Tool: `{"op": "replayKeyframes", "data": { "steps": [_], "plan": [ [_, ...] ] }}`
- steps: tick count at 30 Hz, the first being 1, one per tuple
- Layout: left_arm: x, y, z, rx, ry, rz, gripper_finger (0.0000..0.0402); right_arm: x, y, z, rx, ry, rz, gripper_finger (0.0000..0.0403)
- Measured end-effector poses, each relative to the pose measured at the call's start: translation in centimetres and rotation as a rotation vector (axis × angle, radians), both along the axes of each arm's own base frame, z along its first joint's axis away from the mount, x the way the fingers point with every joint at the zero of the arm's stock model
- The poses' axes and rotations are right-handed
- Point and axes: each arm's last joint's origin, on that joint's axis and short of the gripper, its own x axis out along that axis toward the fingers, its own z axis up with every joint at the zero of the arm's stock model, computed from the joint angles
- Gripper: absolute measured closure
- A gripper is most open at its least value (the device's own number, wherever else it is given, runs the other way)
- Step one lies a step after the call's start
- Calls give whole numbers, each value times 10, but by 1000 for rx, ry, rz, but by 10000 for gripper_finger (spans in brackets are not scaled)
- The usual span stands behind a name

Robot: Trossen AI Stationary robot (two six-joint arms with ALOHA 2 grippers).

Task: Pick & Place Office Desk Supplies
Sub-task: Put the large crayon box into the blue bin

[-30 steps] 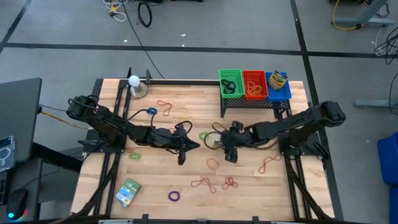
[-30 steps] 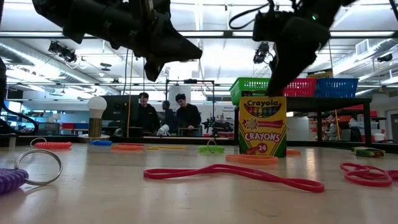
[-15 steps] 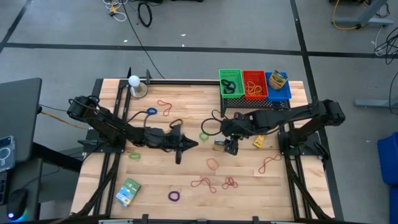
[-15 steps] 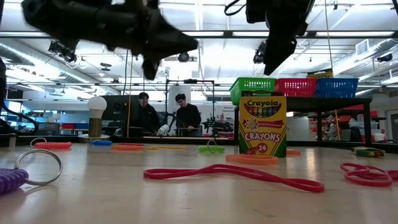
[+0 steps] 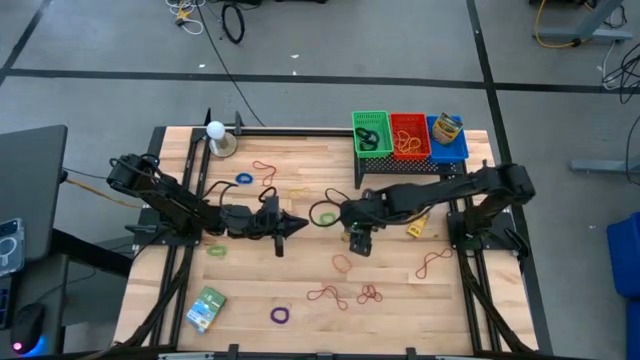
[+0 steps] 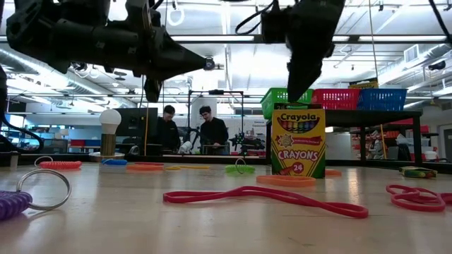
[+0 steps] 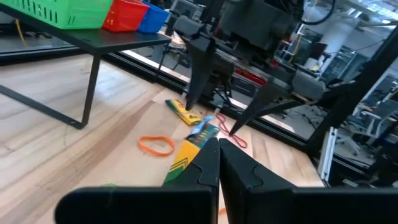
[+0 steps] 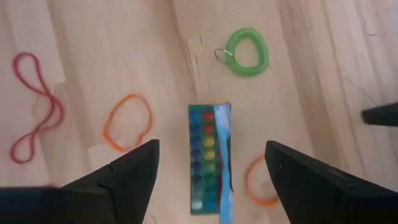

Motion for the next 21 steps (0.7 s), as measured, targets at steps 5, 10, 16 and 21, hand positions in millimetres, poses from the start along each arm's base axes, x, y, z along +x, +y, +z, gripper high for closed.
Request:
{"op": "replayKeyframes", "data": {
  "steps": [5,10,16,21],
  "plan": [
    [0,0,-1,-2,11,1,396,7,-1,-21,-13,88,12,126],
    [0,0,-2,1,24,-1,396,12,0,-34,-7,133,24,150],
    [0,0,-3,2,28,-2,396,12,-5,-37,-6,145,18,202],
    [0,0,-3,5,33,-3,395,12,-8,-37,31,159,37,256]
  ]
}}
